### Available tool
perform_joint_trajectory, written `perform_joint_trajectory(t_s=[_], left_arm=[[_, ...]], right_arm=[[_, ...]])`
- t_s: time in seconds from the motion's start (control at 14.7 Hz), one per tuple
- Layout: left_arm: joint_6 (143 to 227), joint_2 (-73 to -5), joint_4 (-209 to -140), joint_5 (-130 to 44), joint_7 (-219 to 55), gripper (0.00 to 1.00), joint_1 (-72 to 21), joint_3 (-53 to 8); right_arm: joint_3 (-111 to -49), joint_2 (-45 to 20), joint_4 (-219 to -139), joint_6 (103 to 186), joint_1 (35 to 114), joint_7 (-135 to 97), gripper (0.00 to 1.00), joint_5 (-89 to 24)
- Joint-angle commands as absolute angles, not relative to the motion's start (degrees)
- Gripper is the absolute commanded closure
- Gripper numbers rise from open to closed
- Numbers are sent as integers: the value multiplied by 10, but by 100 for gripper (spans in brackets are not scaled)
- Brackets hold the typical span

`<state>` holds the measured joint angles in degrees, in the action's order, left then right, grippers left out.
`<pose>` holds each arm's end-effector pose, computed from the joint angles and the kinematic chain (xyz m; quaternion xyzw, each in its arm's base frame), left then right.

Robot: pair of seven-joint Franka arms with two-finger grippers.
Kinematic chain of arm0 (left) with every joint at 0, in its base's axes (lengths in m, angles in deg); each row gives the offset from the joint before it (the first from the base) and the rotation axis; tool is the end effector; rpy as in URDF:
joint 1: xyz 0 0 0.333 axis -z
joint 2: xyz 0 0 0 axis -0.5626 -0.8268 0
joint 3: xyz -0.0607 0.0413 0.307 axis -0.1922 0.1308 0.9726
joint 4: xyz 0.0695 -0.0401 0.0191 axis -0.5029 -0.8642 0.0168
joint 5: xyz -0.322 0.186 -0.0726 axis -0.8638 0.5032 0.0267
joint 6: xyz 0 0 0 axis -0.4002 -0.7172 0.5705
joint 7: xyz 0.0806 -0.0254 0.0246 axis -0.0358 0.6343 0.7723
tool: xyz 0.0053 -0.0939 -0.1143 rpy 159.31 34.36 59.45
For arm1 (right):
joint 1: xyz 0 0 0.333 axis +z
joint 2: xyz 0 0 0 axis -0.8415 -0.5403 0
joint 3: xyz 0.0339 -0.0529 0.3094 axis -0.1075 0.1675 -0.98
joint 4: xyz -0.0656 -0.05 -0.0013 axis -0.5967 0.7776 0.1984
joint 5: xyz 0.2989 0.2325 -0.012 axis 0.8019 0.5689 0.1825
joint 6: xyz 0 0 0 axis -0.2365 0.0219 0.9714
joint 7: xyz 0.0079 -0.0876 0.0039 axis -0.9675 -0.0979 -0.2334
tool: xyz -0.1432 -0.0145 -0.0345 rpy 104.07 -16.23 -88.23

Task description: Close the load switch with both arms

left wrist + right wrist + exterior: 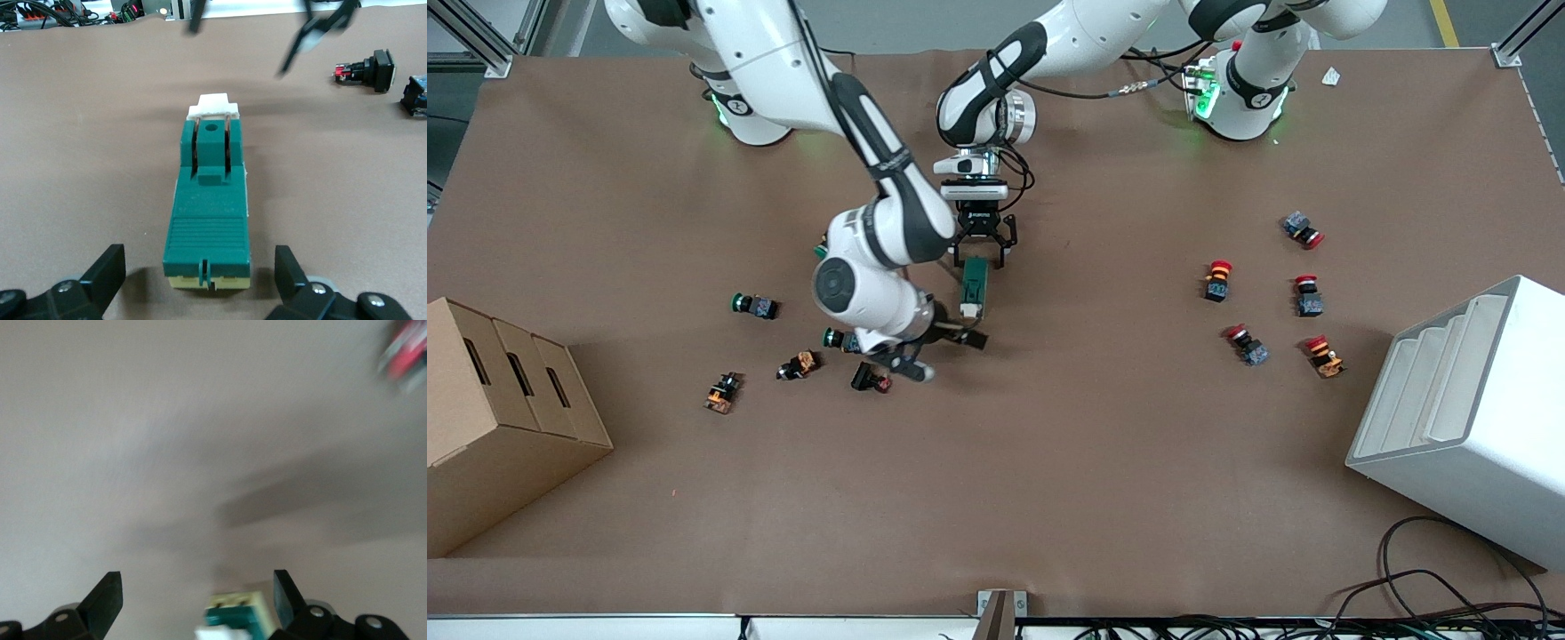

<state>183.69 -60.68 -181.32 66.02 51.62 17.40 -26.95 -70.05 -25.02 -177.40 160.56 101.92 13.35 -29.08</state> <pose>0.2563 -0.5598 0.0796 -0.8776 0.0333 -0.4783 0.0045 0.5603 0.3708 0.2075 -0.9646 0.1910 0.0832 0.1618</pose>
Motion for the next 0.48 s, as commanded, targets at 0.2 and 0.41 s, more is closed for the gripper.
perform_joint_trajectory(t_s=[0.2, 0.41], left_arm=[[1843, -549, -1796, 537, 370, 2, 155, -275], [1843, -526, -1719, 404, 226, 1, 141, -277]], right_arm=[[-535, -164, -1767, 1401, 1014, -44, 0, -395], [-460, -153, -1715, 1310, 996, -141, 0, -432]])
